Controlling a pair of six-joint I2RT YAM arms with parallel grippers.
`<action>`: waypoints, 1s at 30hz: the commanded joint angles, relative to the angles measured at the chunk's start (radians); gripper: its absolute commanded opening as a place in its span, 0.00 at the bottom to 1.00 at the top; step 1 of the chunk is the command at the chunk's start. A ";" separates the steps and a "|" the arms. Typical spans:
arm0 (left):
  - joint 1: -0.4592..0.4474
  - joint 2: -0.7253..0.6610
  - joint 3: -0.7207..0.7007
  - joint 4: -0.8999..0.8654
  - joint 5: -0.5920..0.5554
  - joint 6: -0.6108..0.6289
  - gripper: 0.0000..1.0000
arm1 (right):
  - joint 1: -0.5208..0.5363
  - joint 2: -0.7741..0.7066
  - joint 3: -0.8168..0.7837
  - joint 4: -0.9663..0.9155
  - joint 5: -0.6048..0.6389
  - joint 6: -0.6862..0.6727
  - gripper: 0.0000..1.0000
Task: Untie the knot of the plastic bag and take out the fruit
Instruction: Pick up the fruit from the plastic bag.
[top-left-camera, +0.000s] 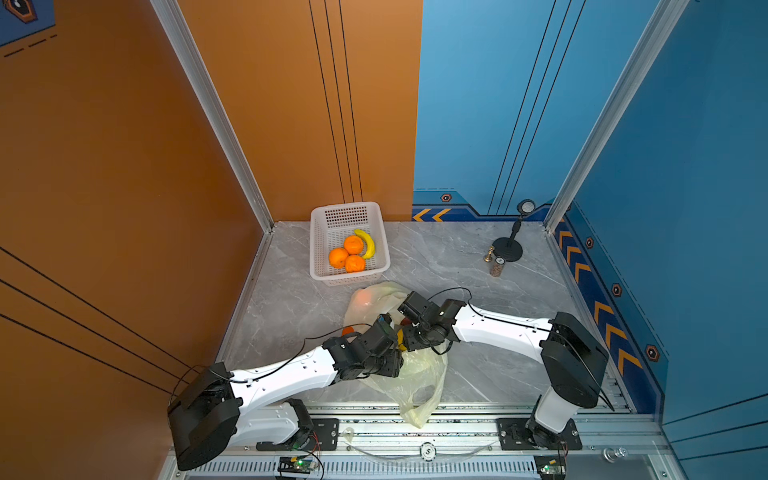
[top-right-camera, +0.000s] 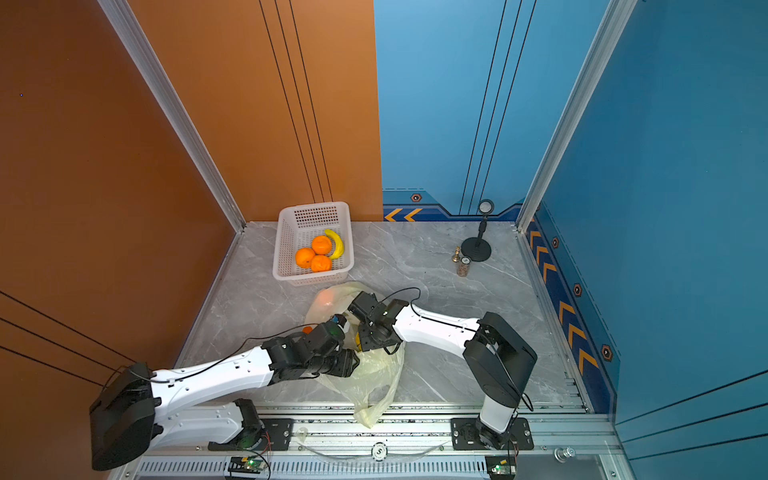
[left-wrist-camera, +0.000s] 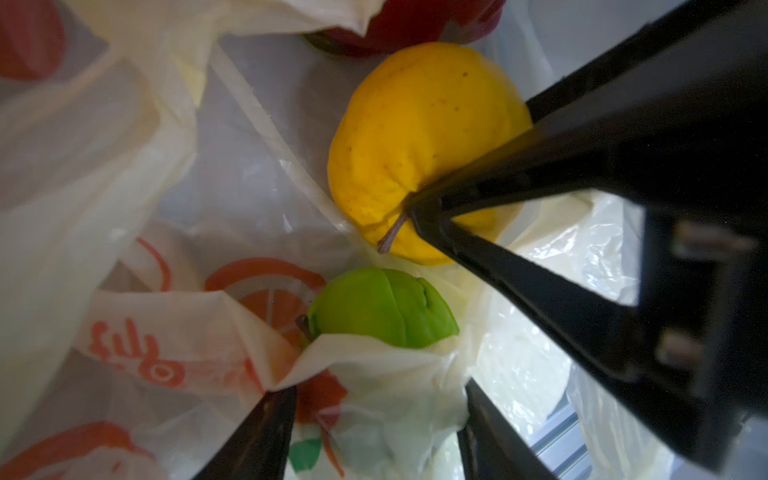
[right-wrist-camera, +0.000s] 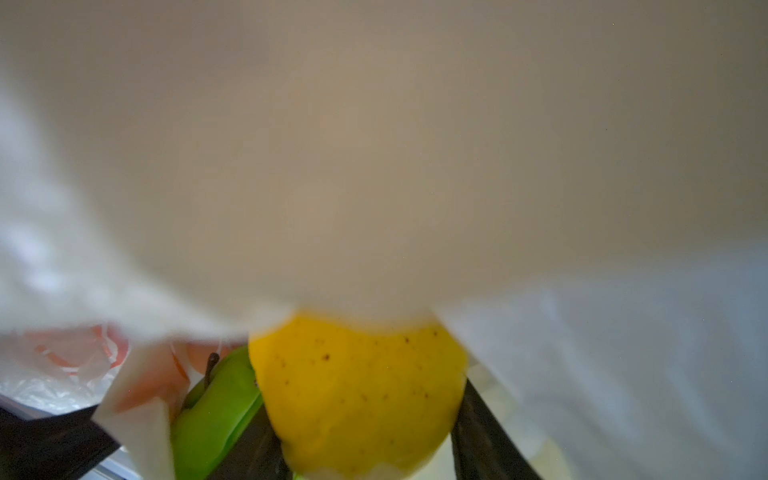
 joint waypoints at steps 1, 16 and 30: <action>0.006 -0.042 -0.019 -0.097 -0.068 0.041 0.69 | 0.002 -0.064 -0.004 0.027 0.004 0.004 0.43; 0.022 -0.254 0.011 0.056 -0.124 0.260 0.82 | -0.070 -0.254 -0.039 0.058 -0.143 0.053 0.42; 0.133 -0.304 0.098 0.338 0.068 0.746 1.00 | -0.236 -0.415 0.017 0.071 -0.385 0.135 0.43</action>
